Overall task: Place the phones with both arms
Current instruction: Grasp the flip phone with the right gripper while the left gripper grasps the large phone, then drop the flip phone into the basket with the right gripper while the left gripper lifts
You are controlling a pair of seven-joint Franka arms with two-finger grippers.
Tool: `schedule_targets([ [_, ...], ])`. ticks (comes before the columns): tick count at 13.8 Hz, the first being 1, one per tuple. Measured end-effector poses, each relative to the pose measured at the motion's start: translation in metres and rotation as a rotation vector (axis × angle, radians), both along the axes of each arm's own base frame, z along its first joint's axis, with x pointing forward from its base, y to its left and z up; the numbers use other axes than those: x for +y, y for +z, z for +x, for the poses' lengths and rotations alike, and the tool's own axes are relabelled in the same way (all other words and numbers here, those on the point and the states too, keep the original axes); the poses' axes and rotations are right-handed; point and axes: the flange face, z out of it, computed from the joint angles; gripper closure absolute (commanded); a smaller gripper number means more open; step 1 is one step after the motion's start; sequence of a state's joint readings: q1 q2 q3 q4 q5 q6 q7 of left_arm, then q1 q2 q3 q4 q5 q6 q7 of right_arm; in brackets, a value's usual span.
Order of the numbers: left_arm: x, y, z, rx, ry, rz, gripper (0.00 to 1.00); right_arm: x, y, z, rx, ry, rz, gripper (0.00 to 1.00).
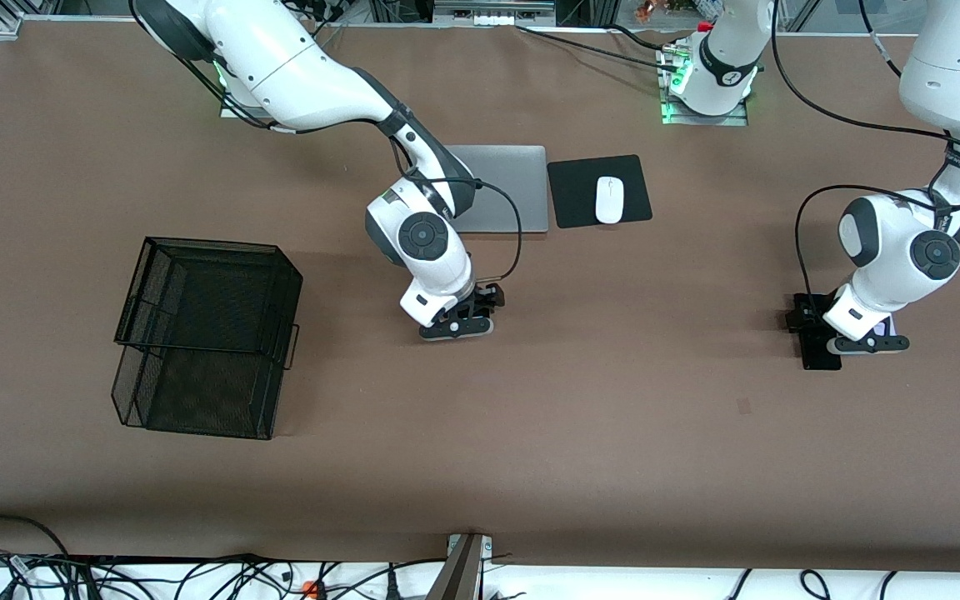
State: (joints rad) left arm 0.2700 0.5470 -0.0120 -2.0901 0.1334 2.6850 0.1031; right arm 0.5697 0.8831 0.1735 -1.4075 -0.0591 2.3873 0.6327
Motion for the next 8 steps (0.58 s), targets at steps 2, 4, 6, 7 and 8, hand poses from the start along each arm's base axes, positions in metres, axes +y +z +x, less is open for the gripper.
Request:
schedule_targets([
  [2,0.002,0.000,0.000,-0.006,0.005,0.000,0.25,0.001,-0.004,-0.001,0.000,0.002,-0.004,0.00],
  [4,0.001,0.000,0.000,-0.013,0.016,-0.002,0.34,0.003,-0.009,-0.004,0.003,0.007,-0.007,0.00],
  [6,0.001,0.002,0.000,-0.018,0.019,-0.002,0.38,0.004,-0.015,-0.006,0.006,0.008,-0.009,0.00],
  [7,0.001,0.001,0.000,-0.019,0.020,-0.003,0.44,0.004,-0.017,-0.006,0.006,0.008,-0.008,0.00],
  [8,0.001,0.001,-0.001,-0.021,0.020,-0.003,0.53,0.004,-0.017,-0.006,0.005,0.008,-0.008,0.01],
])
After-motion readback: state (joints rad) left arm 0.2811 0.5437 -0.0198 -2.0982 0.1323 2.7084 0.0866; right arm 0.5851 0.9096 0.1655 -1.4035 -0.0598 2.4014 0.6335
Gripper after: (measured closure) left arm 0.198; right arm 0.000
